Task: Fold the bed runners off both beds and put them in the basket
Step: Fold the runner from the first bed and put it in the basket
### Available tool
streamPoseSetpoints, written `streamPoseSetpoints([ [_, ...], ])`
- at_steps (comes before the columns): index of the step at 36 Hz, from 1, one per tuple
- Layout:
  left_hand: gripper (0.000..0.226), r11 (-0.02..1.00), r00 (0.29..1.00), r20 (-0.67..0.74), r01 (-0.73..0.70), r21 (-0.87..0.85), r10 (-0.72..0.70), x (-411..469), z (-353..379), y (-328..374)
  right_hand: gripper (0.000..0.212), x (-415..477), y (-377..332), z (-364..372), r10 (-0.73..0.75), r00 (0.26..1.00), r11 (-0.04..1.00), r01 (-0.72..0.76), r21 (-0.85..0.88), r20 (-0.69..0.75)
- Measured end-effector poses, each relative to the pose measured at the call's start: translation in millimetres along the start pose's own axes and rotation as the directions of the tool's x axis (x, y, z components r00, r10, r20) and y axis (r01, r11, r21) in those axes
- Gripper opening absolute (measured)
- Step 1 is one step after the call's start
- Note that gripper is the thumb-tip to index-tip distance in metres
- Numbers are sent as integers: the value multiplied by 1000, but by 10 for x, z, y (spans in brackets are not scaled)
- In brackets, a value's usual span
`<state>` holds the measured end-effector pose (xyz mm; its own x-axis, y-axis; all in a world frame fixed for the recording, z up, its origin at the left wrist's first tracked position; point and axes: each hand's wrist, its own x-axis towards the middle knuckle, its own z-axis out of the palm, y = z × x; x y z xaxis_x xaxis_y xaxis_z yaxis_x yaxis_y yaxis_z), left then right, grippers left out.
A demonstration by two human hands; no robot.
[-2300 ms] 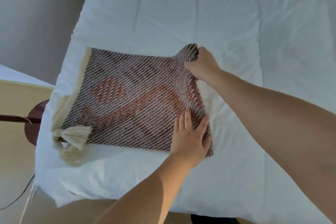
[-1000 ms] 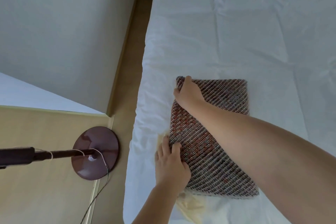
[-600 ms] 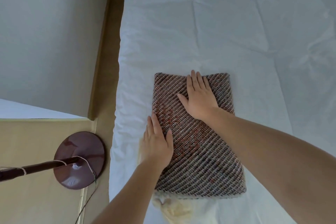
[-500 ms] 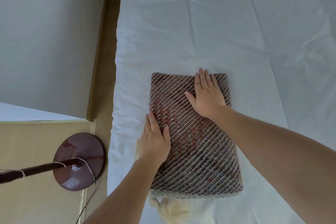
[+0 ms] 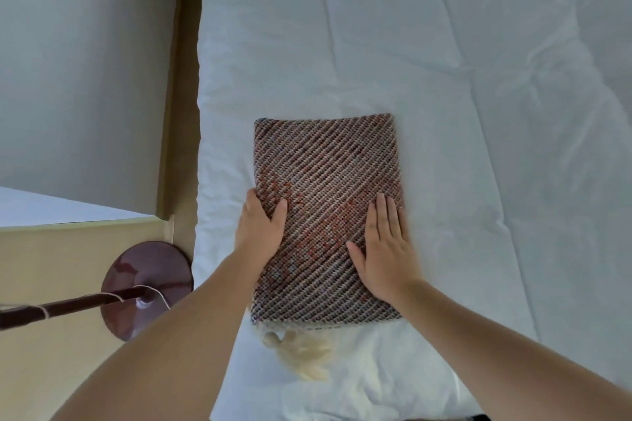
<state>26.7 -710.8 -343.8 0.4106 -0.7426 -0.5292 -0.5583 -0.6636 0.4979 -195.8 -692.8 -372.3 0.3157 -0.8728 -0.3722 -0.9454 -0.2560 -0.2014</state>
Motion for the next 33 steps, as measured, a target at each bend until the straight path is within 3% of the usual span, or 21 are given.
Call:
streamPoseSetpoints([
  [3, 69, 997, 999, 11, 34, -74, -33, 31, 8, -7, 80, -69, 60, -17, 139, 989, 966, -126, 224, -41],
  [7, 68, 968, 994, 32, 108, -228, -103, 89, -21, -9, 80, 106, 196, -199, 356, 934, 736, -282, 616, 3],
  [11, 63, 926, 978, 146, 190, -326, -149, 105, -82, -18, 65, 275, 289, -353, 389, 900, 517, -389, 763, 196],
  [14, 50, 917, 983, 154, 155, -367, -105, 29, -139, 72, 55, 310, 320, -459, 312, 901, 396, -411, 821, 300],
  [17, 45, 953, 998, 59, 29, -302, -12, -108, -228, 247, 48, 276, 280, -645, 275, 922, 398, -366, 841, 271],
  [23, 32, 960, 991, -42, -130, -248, 124, -600, -506, 750, 40, -77, 229, -1298, 315, 941, 497, -273, 823, 122],
  [33, 35, 865, 916, -41, -391, -314, 399, -1844, -823, 2187, 42, -1358, 873, -2804, 500, 858, 508, -183, 842, -116],
])
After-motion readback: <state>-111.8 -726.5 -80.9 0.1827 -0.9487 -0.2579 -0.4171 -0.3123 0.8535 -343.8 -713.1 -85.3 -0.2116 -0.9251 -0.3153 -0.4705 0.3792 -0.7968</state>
